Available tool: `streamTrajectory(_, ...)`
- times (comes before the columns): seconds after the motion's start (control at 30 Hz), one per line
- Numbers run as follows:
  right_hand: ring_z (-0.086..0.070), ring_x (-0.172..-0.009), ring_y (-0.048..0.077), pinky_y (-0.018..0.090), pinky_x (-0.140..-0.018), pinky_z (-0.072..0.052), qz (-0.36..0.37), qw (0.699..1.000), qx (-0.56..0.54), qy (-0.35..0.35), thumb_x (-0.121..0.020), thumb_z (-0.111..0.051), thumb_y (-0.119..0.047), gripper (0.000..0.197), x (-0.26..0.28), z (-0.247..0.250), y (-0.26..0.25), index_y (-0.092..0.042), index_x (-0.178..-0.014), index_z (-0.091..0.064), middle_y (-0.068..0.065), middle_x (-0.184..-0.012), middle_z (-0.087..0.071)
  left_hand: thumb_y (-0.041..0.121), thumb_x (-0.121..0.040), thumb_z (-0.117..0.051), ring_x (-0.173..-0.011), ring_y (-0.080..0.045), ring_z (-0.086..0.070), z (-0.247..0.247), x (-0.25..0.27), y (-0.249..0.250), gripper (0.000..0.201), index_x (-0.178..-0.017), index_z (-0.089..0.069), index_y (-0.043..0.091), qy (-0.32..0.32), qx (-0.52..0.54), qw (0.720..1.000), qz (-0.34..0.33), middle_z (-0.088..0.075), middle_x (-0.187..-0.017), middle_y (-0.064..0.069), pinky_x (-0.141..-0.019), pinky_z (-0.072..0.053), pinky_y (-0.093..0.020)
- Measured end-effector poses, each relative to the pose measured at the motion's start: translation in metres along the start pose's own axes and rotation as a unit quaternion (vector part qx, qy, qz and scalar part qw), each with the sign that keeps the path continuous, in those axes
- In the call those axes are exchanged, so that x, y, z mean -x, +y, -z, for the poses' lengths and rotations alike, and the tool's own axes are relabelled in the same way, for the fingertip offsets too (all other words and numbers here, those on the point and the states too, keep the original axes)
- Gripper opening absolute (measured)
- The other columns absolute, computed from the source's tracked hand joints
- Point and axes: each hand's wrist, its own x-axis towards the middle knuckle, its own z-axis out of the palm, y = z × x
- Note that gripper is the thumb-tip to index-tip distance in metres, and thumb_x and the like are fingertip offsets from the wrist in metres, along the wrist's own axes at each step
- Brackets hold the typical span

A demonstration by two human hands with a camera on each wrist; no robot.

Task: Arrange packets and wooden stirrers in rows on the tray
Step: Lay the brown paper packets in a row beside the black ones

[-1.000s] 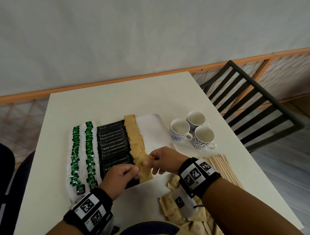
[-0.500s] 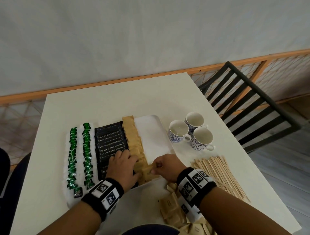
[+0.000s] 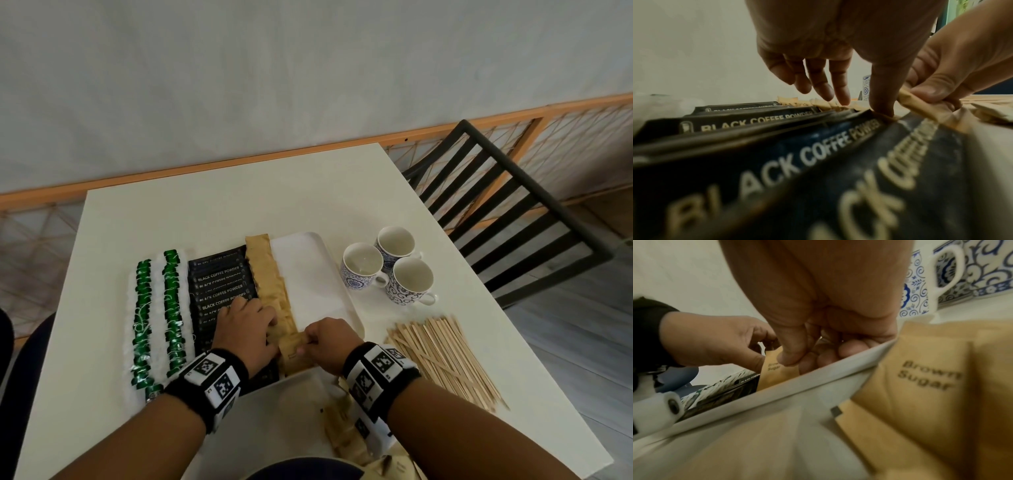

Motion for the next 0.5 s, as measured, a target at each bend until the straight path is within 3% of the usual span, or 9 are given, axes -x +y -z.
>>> streamTrajectory(0.2,-0.048,-0.081,0.017,0.025,-0.070,-0.035,-0.009,1.000,0.011,-0.017,-0.088,-0.064,-0.036,0.035,-0.002,0.001,-0.002,-0.024,-0.061,-0.044,-0.006,-0.068,-0.045,0.047,-0.080,-0.060,-0.108,-0.015,-0.038,0.002,-0.006,-0.003,0.025,-0.102,-0.052,0.037,0.005,0.014,1.000,0.002,-0.052,-0.109,0.016,-0.089,-0.031,-0.033)
streamTrajectory(0.5,-0.051,-0.082,0.021,0.029,-0.070,-0.043,0.002,0.995,0.094,-0.013,-0.092,-0.058,-0.035,0.025,-0.009,0.000,-0.012,-0.012,-0.082,-0.058,0.006,-0.087,-0.056,0.053,-0.086,-0.055,-0.104,-0.012,-0.038,0.003,-0.011,-0.005,0.021,-0.099,-0.055,0.037,0.013,0.024,1.000,-0.003,-0.053,-0.101,0.020,-0.085,-0.026,-0.032)
